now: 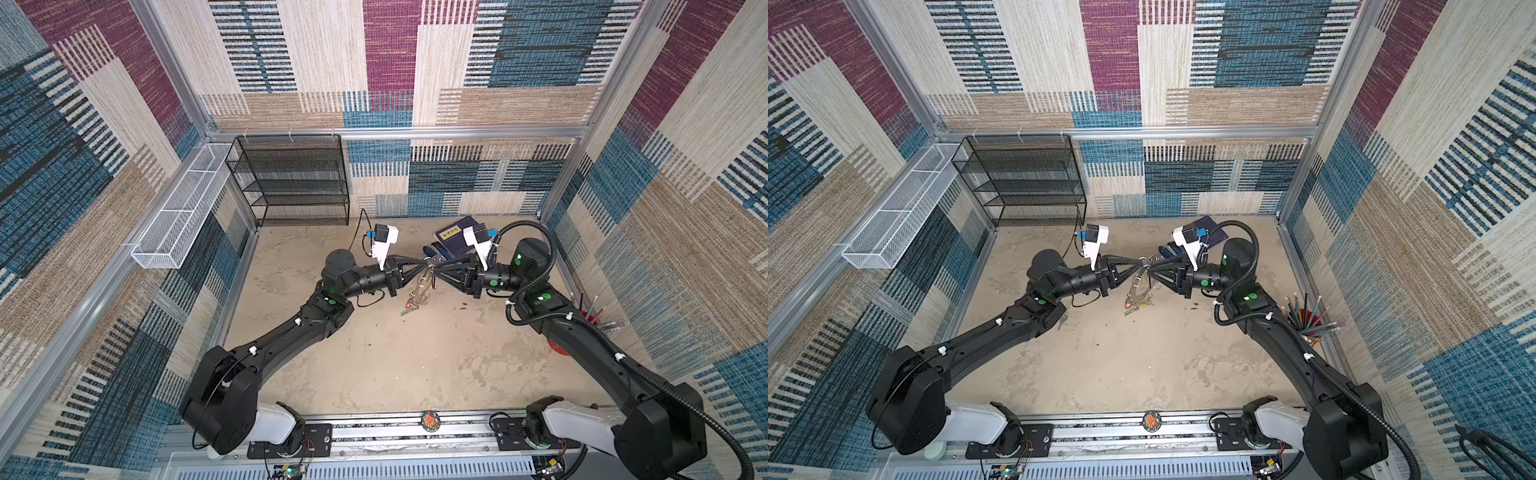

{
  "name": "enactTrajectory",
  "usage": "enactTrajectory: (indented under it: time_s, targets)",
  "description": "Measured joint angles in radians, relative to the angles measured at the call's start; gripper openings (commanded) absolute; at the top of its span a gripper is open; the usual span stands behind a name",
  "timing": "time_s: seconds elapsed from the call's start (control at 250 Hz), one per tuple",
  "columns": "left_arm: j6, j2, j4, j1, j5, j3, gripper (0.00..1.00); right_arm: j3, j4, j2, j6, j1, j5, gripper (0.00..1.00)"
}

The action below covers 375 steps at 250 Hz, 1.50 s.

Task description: Put the keys on the keyring

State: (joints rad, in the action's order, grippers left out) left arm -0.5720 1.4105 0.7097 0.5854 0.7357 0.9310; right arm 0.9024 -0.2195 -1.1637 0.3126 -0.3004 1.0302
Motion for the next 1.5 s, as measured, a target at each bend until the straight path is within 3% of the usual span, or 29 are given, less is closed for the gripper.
enactTrajectory:
  time_s: [0.192, 0.328, 0.416, 0.924, 1.5]
  targets:
    - [-0.011, 0.034, 0.035, 0.000, 0.005, 0.000, 0.00, -0.021, -0.027, 0.082, 0.023, 0.035, 0.023, 0.33]
    - [-0.038, 0.058, 0.087, 0.000, 0.034, 0.000, 0.00, 0.000, -0.029, 0.030, 0.031, 0.041, 0.009, 0.47]
    - [-0.054, 0.065, 0.126, 0.000, 0.060, 0.000, 0.00, 0.008, -0.038, -0.002, 0.041, 0.041, 0.010, 0.49]
    - [-0.113, 0.076, 0.221, 0.000, 0.087, -0.011, 0.00, 0.011, -0.192, -0.085, 0.134, 0.033, 0.063, 0.32]
    - [-0.138, 0.086, 0.252, 0.000, 0.089, -0.012, 0.00, -0.013, -0.263, -0.117, 0.172, -0.006, 0.085, 0.23]
